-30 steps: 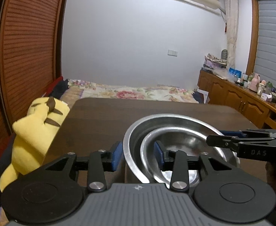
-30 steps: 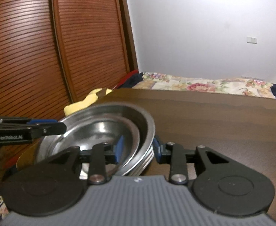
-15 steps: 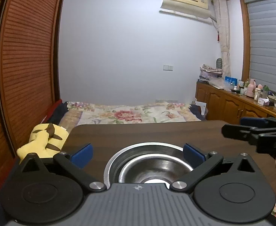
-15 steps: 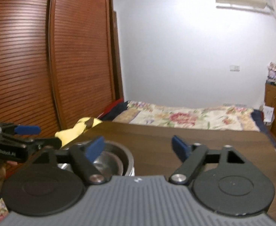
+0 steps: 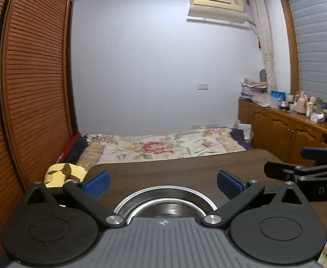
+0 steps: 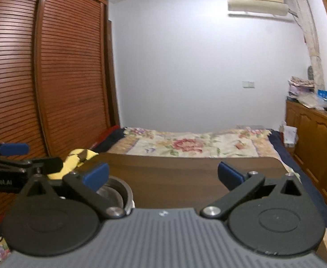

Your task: Organize plates and bowls

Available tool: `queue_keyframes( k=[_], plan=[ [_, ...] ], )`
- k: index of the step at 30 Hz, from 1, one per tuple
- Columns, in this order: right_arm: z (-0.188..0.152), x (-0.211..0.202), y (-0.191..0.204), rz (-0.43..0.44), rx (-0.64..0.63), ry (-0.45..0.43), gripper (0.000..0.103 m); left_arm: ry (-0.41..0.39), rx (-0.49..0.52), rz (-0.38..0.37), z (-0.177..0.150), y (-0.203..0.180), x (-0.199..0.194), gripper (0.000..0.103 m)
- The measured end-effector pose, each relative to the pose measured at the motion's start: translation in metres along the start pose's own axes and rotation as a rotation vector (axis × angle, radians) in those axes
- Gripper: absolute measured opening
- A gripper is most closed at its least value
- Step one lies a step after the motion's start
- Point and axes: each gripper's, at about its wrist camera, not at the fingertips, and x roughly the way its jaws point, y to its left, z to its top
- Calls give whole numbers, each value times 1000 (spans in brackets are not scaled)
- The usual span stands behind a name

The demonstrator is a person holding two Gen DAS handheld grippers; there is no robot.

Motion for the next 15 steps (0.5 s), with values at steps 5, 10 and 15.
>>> queue_keyframes(
  k=[5, 10, 15],
  plan=[
    [-7, -9, -1, -50, -2, 6, 103, 21, 0, -21, -9, -9, -3, 103],
    [-10, -11, -2, -73, 3, 13, 103, 34, -7, -32, -17, -12, -3, 103],
    [-14, -13, -3, -94, 1, 14, 103, 46, -12, -10, -24, -15, 0, 103]
  ],
)
